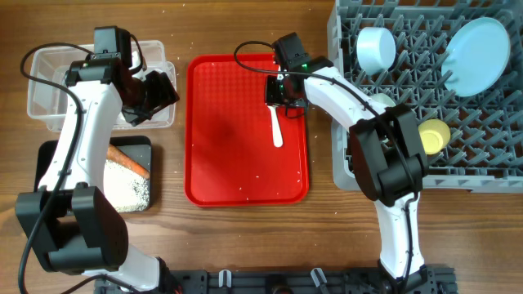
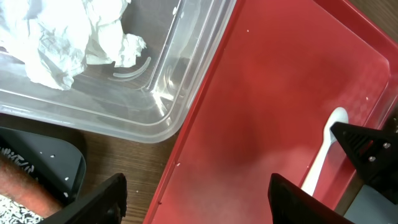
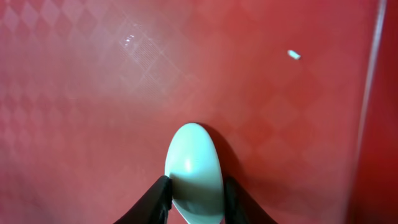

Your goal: Sort waste into correct bins and load items into the dishwasher rack

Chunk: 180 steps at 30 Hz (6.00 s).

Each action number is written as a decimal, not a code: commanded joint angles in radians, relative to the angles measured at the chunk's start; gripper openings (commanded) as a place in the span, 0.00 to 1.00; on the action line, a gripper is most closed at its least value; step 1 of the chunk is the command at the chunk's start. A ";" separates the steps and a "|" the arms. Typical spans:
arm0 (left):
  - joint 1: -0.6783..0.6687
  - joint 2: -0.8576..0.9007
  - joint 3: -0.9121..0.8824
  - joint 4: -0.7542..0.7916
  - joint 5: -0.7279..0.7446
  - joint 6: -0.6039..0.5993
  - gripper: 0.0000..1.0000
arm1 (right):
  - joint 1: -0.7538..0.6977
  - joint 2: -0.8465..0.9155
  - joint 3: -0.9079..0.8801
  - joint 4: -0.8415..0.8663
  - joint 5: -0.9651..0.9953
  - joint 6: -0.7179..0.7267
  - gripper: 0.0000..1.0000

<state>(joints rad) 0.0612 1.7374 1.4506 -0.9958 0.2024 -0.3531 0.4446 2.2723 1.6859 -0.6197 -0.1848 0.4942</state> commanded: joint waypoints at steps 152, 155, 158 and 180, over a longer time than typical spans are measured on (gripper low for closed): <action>-0.150 -0.471 -0.356 0.438 -0.002 0.232 1.00 | -0.336 -2.267 -1.681 0.626 0.087 -0.203 1.00; -0.154 -0.672 -0.573 0.598 -0.002 0.245 1.00 | -0.336 -2.267 -1.681 0.626 0.087 -0.203 1.00; -0.134 -0.877 -0.785 0.721 -0.002 0.245 1.00 | -0.336 -2.267 -1.681 0.626 0.087 -0.204 1.00; -0.010 -1.693 -1.419 0.989 -0.023 0.241 1.00 | -0.336 -2.267 -1.681 0.626 0.087 -0.203 1.00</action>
<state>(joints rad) 0.0425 0.0914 0.0597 -0.0158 0.2058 -0.1314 0.1139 0.0147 0.0063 0.0013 -0.0895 0.2768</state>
